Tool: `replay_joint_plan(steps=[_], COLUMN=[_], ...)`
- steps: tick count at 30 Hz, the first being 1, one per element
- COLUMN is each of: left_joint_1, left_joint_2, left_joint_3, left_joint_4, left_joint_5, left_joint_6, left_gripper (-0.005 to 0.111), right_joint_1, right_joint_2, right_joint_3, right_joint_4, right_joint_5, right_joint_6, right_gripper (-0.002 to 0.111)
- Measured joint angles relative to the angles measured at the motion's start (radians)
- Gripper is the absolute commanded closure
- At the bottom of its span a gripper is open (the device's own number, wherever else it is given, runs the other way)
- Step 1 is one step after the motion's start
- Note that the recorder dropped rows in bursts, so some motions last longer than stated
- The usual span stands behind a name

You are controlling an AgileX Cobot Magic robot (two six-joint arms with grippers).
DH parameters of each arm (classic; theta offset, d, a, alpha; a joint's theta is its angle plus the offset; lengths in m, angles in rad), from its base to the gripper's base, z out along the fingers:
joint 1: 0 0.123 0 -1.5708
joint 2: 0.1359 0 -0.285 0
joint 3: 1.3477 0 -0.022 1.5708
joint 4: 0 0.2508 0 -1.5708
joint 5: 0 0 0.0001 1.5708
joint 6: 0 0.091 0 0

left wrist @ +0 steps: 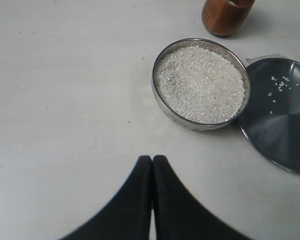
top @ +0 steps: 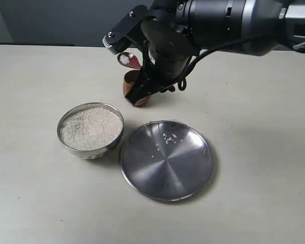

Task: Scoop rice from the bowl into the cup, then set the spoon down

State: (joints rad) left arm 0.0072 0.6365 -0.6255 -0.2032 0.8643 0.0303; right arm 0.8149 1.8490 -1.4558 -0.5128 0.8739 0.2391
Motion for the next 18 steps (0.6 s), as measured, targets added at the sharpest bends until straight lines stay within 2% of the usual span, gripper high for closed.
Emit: replay_joint_plan(steps=[6, 18], left_joint_1=[0.0, 0.0], left_joint_2=[0.0, 0.0], left_joint_3=[0.0, 0.0], left_joint_4=[0.0, 0.0], left_joint_5=[0.0, 0.0], left_joint_6=[0.0, 0.0], left_gripper=[0.106, 0.106], right_joint_1=[-0.03, -0.03], right_joint_2=[0.0, 0.092], right_joint_3=[0.0, 0.0], right_joint_4=[-0.09, -0.214], right_joint_5=[-0.012, -0.007], right_joint_6=[-0.014, -0.023], right_gripper=[0.109, 0.109])
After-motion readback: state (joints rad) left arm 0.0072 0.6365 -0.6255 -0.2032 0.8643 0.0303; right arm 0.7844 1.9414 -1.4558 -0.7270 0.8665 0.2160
